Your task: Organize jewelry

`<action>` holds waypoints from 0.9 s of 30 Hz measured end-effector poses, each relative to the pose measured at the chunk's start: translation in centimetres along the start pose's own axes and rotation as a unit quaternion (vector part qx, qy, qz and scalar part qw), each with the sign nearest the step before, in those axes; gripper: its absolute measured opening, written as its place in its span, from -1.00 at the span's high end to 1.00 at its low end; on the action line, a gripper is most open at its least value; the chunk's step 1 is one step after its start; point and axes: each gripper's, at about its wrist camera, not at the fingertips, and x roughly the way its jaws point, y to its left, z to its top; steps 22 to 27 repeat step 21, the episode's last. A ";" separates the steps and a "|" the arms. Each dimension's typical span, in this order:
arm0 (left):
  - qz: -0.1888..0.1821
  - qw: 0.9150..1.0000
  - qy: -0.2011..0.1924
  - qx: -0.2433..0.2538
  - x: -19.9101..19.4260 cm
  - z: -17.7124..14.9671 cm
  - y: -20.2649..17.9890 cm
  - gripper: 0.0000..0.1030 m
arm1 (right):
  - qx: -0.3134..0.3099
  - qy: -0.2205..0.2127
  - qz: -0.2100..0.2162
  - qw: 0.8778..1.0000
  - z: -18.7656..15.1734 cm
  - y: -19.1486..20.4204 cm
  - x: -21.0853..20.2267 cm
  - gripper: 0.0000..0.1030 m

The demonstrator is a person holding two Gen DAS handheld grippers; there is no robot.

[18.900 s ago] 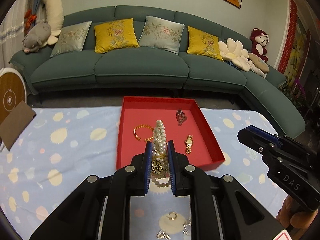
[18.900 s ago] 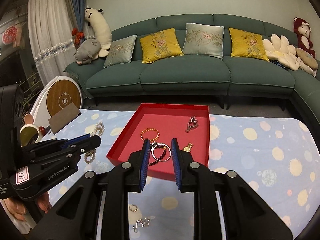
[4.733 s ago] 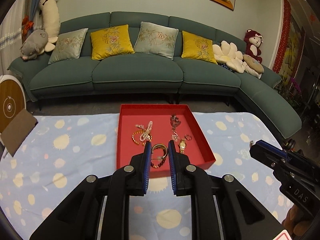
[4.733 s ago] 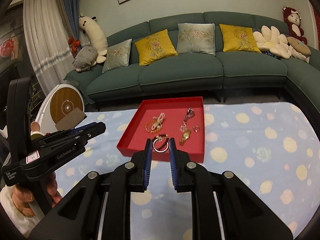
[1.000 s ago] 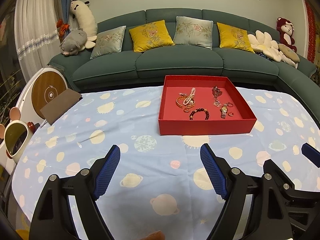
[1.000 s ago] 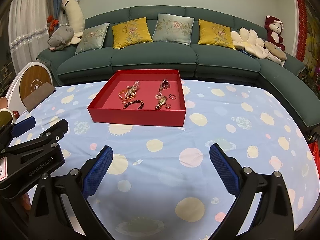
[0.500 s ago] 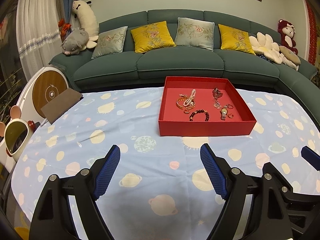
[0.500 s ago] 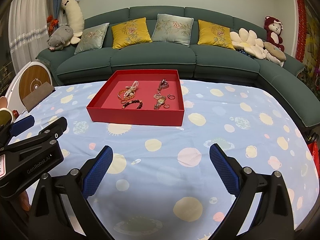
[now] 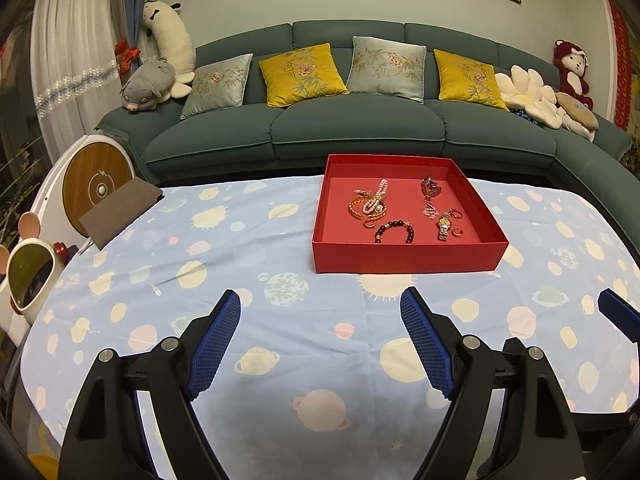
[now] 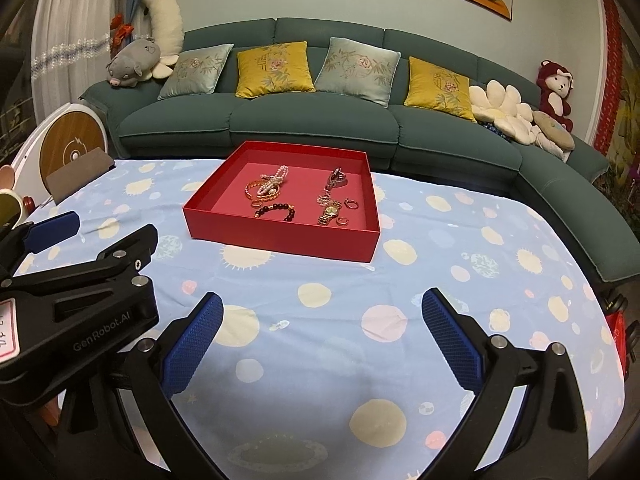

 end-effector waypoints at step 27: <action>0.003 1.000 0.009 -0.001 0.3 0.0 0.3 -0.54 | 0.015 0.003 -0.001 1.000 0.3 -0.5 0.1 -0.90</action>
